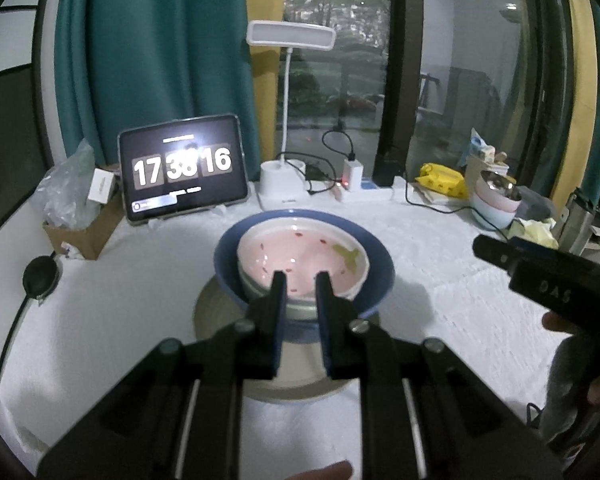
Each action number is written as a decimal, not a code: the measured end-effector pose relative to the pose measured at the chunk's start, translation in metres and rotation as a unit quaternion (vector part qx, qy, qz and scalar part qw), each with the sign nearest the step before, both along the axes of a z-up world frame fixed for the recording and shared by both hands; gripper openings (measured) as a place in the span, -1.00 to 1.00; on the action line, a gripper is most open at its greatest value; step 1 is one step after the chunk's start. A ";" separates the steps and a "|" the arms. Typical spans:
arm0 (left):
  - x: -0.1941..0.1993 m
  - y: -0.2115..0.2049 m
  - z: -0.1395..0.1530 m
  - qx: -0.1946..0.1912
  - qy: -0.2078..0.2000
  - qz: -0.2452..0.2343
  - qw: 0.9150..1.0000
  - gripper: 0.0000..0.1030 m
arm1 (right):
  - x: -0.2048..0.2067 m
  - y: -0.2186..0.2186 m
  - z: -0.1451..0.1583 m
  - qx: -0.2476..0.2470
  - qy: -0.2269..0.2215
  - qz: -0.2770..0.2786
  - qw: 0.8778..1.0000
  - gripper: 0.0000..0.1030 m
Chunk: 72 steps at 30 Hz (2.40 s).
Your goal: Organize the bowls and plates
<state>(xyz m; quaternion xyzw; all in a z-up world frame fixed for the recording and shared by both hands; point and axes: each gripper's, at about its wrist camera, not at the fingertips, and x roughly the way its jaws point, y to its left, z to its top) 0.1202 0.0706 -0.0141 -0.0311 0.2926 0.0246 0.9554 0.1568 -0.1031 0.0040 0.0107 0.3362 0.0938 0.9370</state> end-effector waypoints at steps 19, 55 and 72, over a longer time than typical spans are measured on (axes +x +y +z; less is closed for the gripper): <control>-0.065 -0.032 0.029 0.020 -0.060 -0.005 0.998 -0.70 | -0.070 -0.039 0.026 0.007 -0.048 -0.023 0.999 0.16; -0.129 -0.036 0.104 0.017 -0.156 -0.012 0.988 -0.70 | -0.137 -0.047 0.109 0.005 -0.155 -0.029 0.987 0.16; -0.135 -0.031 0.108 0.012 -0.161 0.002 0.987 -0.70 | -0.139 -0.047 0.110 0.005 -0.156 -0.031 0.987 0.16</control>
